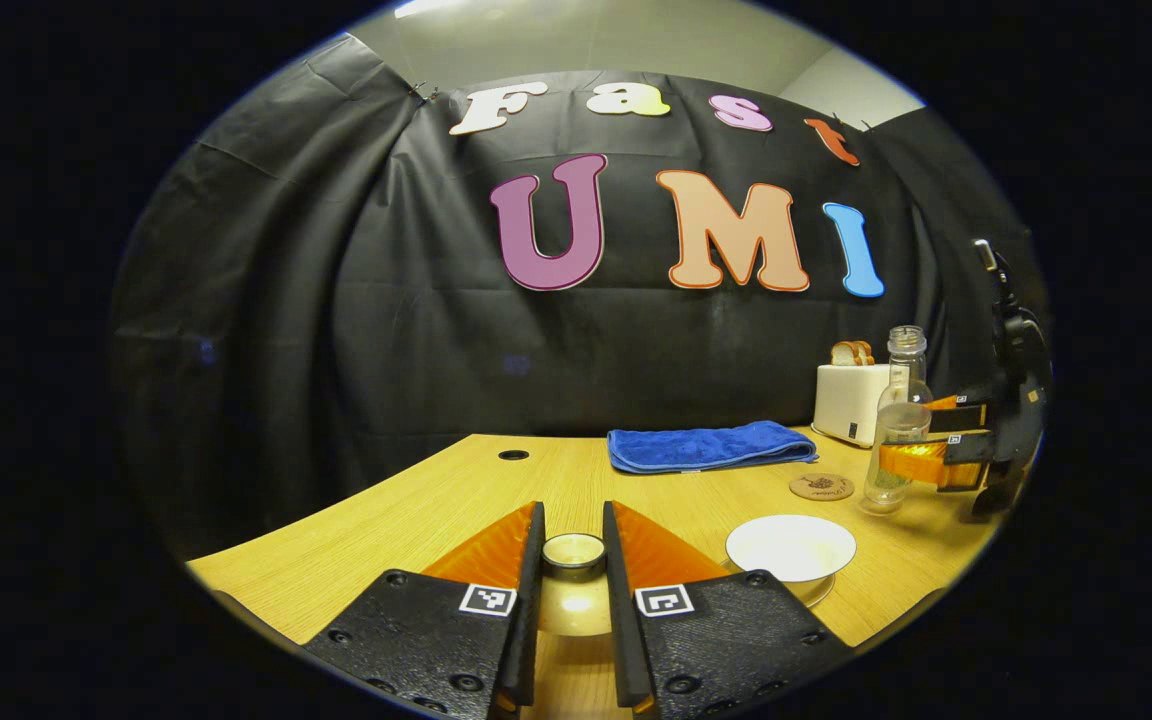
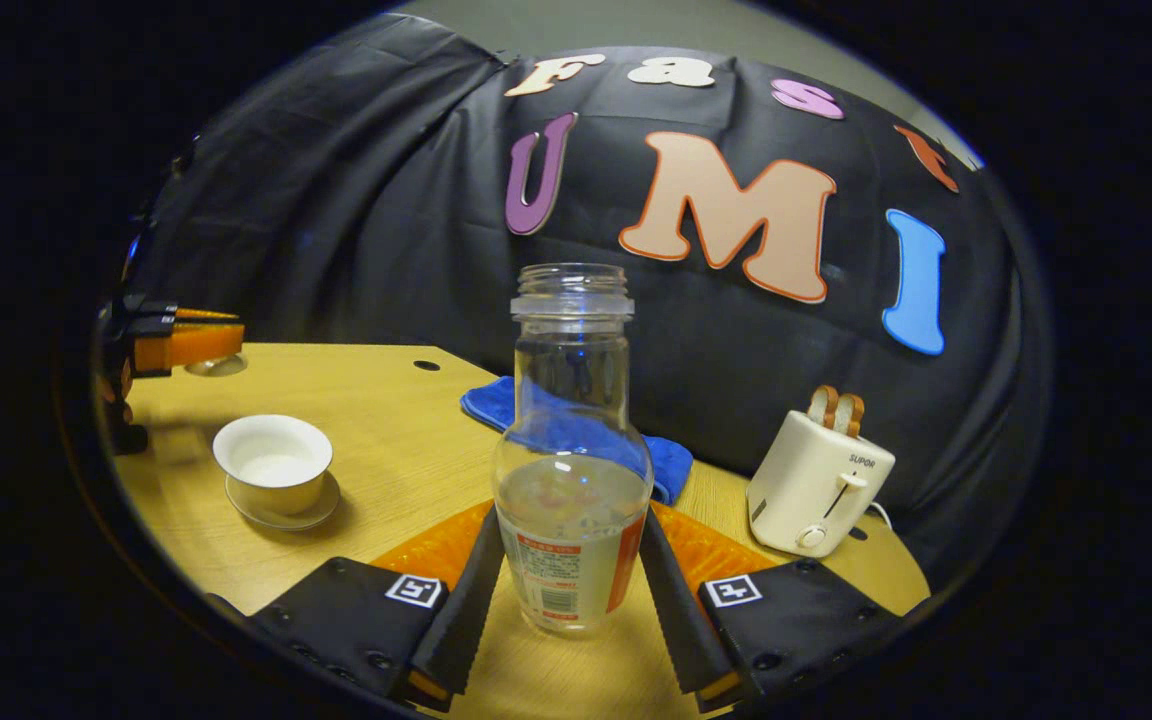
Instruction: Open the teacup lid with one hand, grasp the water bottle and pour water into the teacup with the other hand; after pouring, place the water bottle on the coaster and then close the teacup lid.
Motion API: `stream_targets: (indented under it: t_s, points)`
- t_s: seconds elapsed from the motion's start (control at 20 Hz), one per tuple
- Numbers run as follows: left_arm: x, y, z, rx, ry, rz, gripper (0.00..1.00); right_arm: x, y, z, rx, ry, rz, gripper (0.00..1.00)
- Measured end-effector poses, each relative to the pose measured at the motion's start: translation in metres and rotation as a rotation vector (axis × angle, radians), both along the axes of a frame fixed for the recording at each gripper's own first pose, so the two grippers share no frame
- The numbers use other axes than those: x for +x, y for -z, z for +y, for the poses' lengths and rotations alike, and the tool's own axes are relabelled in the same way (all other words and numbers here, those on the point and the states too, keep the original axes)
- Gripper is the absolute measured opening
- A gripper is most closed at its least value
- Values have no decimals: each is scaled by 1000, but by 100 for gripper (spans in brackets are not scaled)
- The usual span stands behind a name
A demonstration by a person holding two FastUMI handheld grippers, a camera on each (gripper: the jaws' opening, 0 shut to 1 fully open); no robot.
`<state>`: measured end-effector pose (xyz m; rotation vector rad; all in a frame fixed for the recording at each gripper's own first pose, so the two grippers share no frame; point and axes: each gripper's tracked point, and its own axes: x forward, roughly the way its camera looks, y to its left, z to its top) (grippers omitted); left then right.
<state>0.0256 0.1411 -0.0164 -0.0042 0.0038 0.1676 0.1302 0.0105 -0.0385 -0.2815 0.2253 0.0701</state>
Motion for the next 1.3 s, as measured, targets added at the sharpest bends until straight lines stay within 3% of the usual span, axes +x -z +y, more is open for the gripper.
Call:
stream_targets:
  t_s: [0.75,1.3]
  points:
    - [0,0,0,0,1,0,29,39,9,-14,129,81,-50,80]
    - [0,0,0,0,1,1,29,82,19,-17,115,107,-25,78]
